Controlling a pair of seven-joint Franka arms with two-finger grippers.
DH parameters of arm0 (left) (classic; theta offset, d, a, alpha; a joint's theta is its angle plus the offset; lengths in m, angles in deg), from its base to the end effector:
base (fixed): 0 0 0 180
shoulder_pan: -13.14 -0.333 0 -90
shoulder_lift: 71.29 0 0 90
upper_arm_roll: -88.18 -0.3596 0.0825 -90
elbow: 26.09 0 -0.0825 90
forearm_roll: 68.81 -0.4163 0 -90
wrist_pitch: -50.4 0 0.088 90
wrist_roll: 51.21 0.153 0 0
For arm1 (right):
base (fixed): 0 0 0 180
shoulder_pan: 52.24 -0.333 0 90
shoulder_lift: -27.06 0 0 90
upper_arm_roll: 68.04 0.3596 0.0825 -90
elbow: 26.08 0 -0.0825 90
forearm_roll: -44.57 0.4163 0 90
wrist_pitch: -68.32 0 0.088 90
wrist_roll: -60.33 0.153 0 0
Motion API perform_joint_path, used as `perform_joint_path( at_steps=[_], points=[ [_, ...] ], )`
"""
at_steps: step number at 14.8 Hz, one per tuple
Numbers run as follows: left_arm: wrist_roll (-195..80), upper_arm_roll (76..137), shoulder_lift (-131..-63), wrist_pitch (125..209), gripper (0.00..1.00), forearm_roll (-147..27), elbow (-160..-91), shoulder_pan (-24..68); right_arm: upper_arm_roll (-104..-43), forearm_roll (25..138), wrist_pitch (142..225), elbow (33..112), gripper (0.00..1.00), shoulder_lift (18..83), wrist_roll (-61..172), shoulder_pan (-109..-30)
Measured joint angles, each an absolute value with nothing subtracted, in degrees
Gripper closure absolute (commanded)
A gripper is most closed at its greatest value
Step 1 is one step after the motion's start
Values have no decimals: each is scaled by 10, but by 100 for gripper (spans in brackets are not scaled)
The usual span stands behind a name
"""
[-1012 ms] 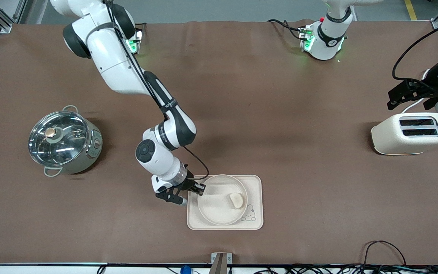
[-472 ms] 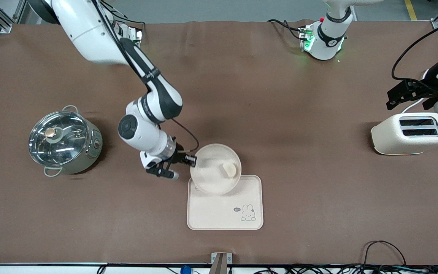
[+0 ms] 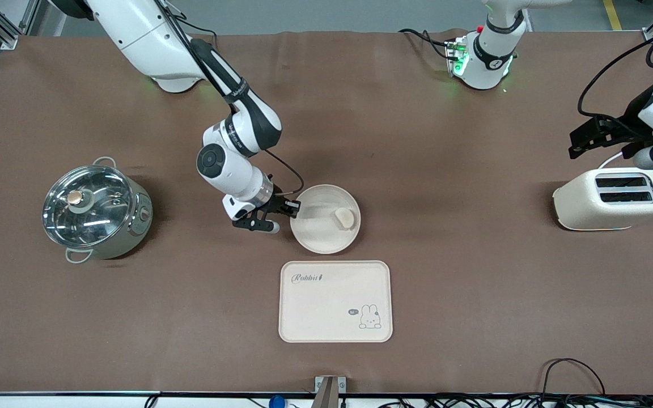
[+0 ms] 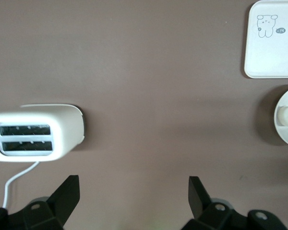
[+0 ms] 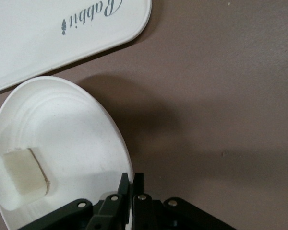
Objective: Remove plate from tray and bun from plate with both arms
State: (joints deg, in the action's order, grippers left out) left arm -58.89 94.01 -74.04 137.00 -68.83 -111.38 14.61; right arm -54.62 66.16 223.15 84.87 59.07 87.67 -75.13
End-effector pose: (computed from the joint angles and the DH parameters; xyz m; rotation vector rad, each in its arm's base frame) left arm 0.5923 -0.0743 0.6299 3.1401 0.0105 -0.0397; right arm 0.5676 0.4027 0.1884 -2.7521 0.3008 -0.0082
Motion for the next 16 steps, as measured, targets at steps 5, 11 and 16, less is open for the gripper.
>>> perform_joint_path(
  at_steps=[5, 11, 16],
  points=[
    [-730, 1018, -739, 1386, 0, -635, -1134, 152, -546, 662, 2251, 851, 0, 593, 877, -754],
    [-933, 1119, -836, 1535, 0, -688, -1161, 210, -552, 660, 2244, 843, 0, 560, 876, -736],
    [-1026, 1120, -957, 1664, 0, -748, -1160, 269, -601, 616, 2081, 816, 0, 466, 803, -662]
  ],
)
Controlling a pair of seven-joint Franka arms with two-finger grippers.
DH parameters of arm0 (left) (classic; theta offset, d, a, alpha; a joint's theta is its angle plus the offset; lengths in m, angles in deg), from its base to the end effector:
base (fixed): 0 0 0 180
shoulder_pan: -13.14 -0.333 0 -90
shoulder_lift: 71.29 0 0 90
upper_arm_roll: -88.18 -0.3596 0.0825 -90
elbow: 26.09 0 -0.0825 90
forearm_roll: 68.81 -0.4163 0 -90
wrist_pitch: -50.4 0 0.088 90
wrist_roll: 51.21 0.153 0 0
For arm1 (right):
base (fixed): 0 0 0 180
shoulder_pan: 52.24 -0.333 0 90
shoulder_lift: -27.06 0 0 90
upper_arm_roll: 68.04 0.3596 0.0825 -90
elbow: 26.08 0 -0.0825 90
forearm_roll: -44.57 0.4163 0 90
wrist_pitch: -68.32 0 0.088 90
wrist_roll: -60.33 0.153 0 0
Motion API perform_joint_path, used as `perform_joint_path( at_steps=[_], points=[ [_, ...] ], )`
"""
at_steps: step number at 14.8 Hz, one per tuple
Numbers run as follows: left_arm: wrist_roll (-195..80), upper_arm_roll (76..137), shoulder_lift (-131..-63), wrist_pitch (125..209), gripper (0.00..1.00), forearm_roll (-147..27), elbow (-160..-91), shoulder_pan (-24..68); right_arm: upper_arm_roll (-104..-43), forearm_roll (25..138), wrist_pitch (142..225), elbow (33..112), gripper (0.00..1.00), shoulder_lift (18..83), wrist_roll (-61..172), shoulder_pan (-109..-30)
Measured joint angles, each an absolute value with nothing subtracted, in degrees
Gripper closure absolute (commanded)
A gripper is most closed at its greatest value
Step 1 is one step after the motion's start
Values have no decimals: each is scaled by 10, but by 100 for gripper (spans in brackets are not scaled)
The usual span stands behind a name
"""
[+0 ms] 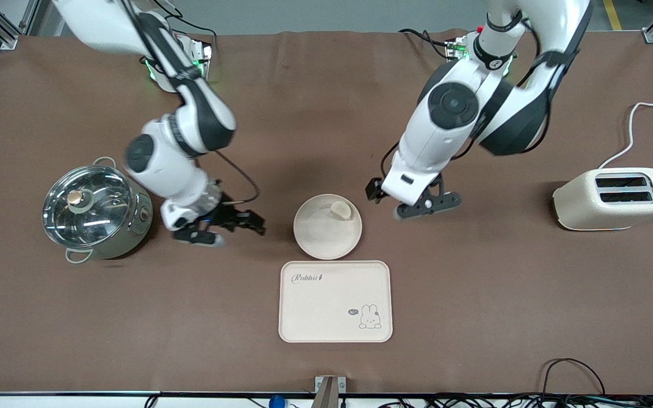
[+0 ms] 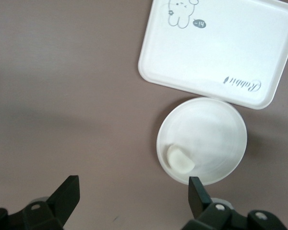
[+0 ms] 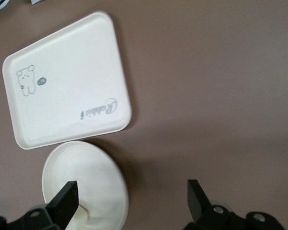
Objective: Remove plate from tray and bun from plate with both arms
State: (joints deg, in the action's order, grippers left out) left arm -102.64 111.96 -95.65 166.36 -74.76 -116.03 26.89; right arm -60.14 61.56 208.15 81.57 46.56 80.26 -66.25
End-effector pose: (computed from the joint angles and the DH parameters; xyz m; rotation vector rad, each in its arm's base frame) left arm 0.6042 -0.4059 0.4014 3.0231 0.3623 -0.0045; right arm 0.6478 0.2646 0.3324 -2.8043 0.2598 -0.1584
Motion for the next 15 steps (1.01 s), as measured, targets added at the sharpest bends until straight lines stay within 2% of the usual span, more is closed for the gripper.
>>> perform_joint_path(
  at_steps=[4, 9, 15],
  points=[
    [-1055, 1120, -1040, 1723, 0, -806, -1149, 314, -619, 507, 1918, 750, 0, 407, 761, -593],
    [-1062, 1120, -1103, 1782, 0, -815, -1141, 357, -626, 466, 1723, 640, 0, 369, 684, -521],
    [-1062, 1119, -1167, 1821, 0, -835, -1139, 377, -635, 400, 1596, 614, 0, 290, 615, -472]
  ],
)
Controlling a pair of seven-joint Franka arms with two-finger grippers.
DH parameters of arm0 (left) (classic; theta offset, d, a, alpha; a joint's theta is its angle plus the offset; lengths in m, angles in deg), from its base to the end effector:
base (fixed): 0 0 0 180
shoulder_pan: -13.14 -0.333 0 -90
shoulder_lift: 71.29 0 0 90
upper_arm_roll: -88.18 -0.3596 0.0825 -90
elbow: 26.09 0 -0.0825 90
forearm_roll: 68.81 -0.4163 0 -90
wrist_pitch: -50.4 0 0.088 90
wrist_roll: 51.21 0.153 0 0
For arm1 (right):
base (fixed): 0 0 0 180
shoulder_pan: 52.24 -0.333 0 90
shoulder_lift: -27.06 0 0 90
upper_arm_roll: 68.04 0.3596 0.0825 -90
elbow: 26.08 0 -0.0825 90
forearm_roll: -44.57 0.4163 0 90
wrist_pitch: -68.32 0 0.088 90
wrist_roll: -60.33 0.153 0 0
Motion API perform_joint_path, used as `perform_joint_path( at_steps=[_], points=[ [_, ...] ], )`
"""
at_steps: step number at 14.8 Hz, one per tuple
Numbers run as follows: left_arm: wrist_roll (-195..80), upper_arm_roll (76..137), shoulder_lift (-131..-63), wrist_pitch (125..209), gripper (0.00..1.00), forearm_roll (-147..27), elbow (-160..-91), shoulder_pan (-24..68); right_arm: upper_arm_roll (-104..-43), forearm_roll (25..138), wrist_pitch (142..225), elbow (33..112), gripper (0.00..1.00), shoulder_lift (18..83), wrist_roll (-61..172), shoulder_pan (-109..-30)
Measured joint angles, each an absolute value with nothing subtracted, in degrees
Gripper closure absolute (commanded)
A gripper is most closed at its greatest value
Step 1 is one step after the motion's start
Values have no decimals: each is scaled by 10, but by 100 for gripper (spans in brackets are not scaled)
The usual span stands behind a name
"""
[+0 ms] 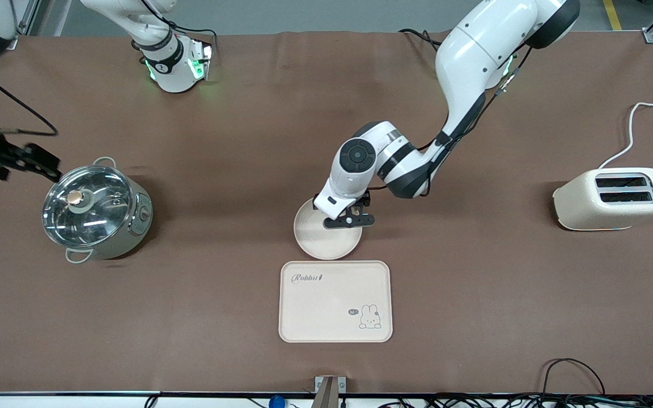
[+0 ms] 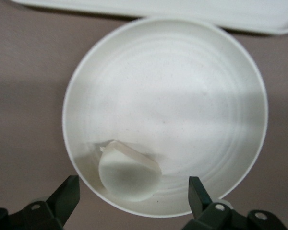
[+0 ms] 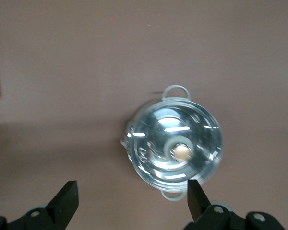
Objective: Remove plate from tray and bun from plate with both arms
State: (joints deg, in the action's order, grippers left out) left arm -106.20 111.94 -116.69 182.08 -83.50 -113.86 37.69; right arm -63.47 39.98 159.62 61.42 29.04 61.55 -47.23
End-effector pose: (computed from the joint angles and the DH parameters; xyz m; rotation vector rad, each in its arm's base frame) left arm 0.5524 -0.5325 0.1843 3.0430 0.1023 -0.0678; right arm 0.6031 -0.0175 0.6262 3.0637 -0.0437 0.0496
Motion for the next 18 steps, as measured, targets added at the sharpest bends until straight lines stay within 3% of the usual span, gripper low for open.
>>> perform_joint_path(
  at_steps=[4, 8, 10, 13, 16, 18],
  points=[
    [-1062, 1119, -1193, 1842, 0, -845, -1135, 385, -672, 386, 1581, 615, 0, 258, 562, -460],
    [-1062, 1118, -1202, 1853, 12, -860, -1134, 388, -683, 408, 1583, 617, 0, 259, 555, -461],
    [-1062, 1118, -1204, 1855, 30, -861, -1134, 389, -682, 422, 1582, 617, 0, 259, 554, -460],
    [-1062, 1117, -1205, 1855, 78, -862, -1132, 389, -684, 434, 1581, 621, 0, 260, 541, -456],
    [-1062, 1117, -1205, 1855, 100, -865, -1130, 389, -684, 437, 1577, 621, 0, 260, 535, -455],
    [-1062, 1116, -1202, 1854, 100, -868, -1123, 387, -684, 437, 1573, 621, 0, 260, 533, -456]
  ],
)
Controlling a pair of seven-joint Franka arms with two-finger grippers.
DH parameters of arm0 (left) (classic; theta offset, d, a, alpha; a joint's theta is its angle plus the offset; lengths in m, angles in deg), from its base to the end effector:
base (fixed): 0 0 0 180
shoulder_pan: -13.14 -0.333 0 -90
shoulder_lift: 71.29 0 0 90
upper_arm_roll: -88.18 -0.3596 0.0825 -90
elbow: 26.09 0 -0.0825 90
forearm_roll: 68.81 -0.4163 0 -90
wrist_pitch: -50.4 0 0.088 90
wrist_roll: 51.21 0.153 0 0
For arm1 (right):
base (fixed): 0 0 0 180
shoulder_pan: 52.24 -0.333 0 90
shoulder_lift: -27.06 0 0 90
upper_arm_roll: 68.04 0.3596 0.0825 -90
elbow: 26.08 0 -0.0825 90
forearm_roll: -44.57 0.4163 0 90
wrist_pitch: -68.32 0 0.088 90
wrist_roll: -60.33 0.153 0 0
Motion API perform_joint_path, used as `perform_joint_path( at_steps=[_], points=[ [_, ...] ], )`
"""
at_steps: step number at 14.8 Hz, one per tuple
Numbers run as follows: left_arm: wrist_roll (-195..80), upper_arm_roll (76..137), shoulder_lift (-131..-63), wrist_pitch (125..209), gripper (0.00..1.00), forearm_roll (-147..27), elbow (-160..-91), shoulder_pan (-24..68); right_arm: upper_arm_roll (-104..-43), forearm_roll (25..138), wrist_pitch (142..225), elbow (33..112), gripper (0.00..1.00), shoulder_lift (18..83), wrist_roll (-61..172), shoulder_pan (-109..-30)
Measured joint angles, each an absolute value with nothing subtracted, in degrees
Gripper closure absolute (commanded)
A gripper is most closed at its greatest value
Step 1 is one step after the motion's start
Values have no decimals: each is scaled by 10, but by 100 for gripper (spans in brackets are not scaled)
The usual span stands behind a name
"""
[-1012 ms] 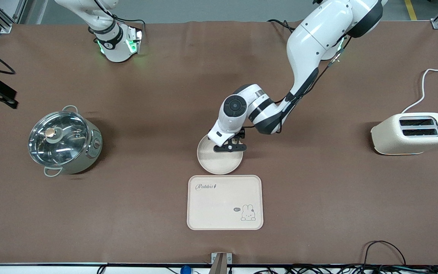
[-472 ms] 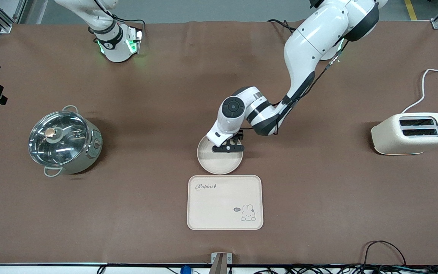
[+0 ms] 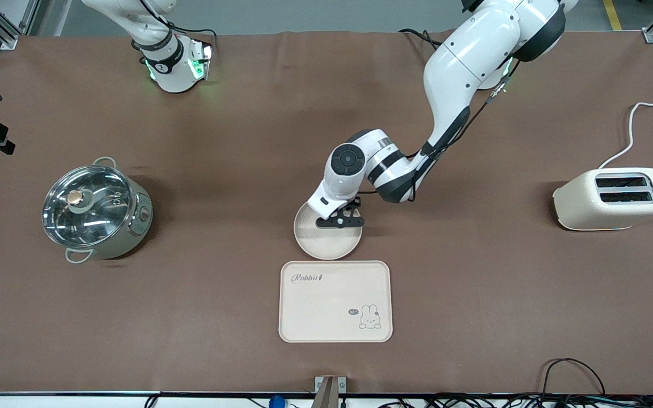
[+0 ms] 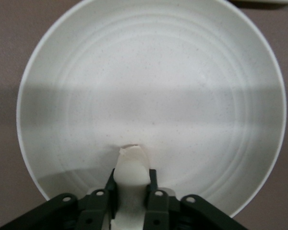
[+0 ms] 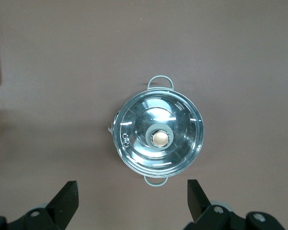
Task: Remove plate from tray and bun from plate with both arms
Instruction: 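Carry the bun off the plate and set it beside the tray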
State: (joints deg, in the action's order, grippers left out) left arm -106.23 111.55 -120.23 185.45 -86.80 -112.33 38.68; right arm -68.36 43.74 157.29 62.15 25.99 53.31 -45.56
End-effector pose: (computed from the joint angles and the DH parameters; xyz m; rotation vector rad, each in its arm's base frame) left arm 0.5544 -0.5431 0.1552 3.0367 0.0441 -0.0131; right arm 0.5757 -0.0730 0.6470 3.1231 -0.0002 0.0462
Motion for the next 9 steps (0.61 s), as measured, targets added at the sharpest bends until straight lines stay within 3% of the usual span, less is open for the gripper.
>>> perform_joint_path(
  at_steps=[4, 7, 9],
  points=[
    [-995, 1132, -1144, 1741, 100, -868, -1103, 315, -682, 437, 1572, 621, 0, 260, 531, -456],
    [-882, 1190, -1085, 1640, 100, -858, -1110, 189, -681, 437, 1573, 621, 0, 260, 531, -456],
    [-815, 1227, -1073, 1625, 100, -856, -1133, 97, -681, 437, 1573, 621, 0, 260, 531, -456]
  ],
)
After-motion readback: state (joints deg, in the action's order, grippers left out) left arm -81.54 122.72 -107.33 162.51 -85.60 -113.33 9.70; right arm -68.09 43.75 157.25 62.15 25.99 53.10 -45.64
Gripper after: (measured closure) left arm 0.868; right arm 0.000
